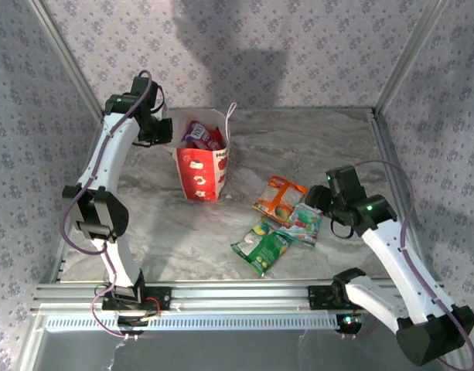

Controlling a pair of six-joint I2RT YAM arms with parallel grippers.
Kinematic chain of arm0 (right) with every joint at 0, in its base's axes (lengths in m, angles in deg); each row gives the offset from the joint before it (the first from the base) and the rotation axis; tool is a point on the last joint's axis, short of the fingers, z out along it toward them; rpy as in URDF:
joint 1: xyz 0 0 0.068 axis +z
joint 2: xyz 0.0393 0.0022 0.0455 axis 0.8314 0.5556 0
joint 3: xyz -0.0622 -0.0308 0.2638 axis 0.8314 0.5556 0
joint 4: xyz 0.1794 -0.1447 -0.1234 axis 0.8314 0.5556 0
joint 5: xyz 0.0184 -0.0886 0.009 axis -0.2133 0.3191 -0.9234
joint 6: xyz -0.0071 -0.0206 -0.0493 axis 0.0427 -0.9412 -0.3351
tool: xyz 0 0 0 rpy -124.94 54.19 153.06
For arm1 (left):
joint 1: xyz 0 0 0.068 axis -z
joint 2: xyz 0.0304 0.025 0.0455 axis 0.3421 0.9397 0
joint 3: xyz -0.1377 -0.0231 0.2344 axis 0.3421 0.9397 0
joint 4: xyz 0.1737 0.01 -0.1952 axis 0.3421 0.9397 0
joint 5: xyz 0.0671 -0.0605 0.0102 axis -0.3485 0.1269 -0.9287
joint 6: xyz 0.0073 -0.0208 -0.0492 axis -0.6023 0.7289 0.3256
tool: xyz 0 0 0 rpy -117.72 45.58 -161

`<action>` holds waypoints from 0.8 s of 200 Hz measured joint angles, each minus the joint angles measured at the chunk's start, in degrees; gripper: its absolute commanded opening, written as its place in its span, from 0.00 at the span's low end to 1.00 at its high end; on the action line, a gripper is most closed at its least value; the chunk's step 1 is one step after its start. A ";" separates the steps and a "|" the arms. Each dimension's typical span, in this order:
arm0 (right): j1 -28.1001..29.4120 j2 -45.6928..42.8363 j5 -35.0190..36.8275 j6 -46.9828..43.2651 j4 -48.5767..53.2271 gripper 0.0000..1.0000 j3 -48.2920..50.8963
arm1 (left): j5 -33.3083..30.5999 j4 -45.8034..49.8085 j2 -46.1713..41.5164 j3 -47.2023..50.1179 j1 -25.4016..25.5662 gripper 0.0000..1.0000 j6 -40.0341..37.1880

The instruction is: Place the snacks into the paper bag

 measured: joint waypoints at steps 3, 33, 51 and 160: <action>-0.26 -0.17 -0.44 0.24 0.00 0.74 0.66 | 0.07 -0.09 0.00 0.07 -0.02 0.04 0.00; -0.87 -0.94 -3.45 2.05 0.00 0.74 4.44 | 0.33 -0.76 -0.24 1.77 -0.31 0.04 0.04; -0.87 -1.20 -4.94 3.13 0.00 0.75 6.38 | 0.50 -1.01 -0.24 2.03 -0.35 0.04 0.04; -1.57 1.38 -7.26 5.42 -4.02 0.75 10.97 | 1.40 -1.68 -0.33 3.13 -0.37 0.04 0.07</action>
